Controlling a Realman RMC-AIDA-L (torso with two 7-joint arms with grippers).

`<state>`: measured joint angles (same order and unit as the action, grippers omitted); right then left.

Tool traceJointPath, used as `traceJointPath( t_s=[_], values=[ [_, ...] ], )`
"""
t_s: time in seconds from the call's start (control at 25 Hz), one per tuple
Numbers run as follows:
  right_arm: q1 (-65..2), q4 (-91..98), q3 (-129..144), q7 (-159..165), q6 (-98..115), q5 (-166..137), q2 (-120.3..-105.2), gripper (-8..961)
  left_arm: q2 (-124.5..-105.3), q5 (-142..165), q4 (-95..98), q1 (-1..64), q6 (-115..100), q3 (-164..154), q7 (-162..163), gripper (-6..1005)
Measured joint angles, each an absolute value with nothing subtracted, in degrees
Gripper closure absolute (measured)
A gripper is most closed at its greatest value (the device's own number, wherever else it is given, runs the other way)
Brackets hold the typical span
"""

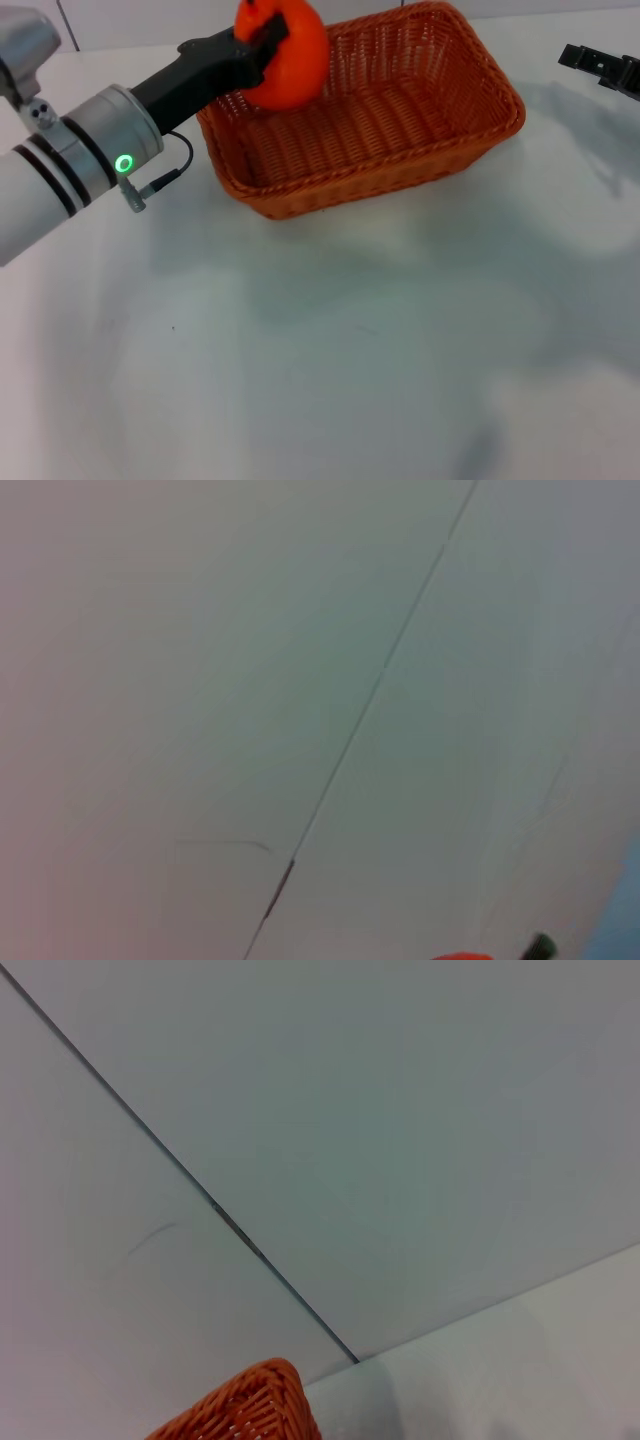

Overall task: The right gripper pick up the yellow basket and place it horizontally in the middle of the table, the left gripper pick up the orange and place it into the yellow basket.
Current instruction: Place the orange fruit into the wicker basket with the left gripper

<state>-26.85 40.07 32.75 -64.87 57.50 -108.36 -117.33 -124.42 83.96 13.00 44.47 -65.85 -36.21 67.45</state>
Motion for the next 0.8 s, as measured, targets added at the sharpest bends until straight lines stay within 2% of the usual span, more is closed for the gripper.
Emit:
traceJointPath(
  t_s=[0.24, 0.48, 0.6, 0.8],
  values=[
    [-26.82, 40.07, 32.86, -64.87, 57.76, -108.36, -117.33, 9, -124.55, 83.63, 11.39, 44.83, -65.27, -36.14, 63.14, 909],
    [-26.71, 40.08, 32.69, -64.86, 58.45, -108.29, -117.3, 9, -124.61, 81.75, 8.98, 44.71, -65.21, -35.44, 56.57, 825],
    [-26.71, 40.08, 32.69, -64.87, 58.69, -108.28, -117.28, 9, -124.65, 81.1, 8.61, 44.47, -65.22, -35.43, 55.6, 618],
    [-26.72, 40.08, 32.69, -64.92, 58.94, -108.28, -117.25, 9, -124.64, 80.75, 8.68, 44.11, -65.73, -35.05, 55.41, 510]
  ],
)
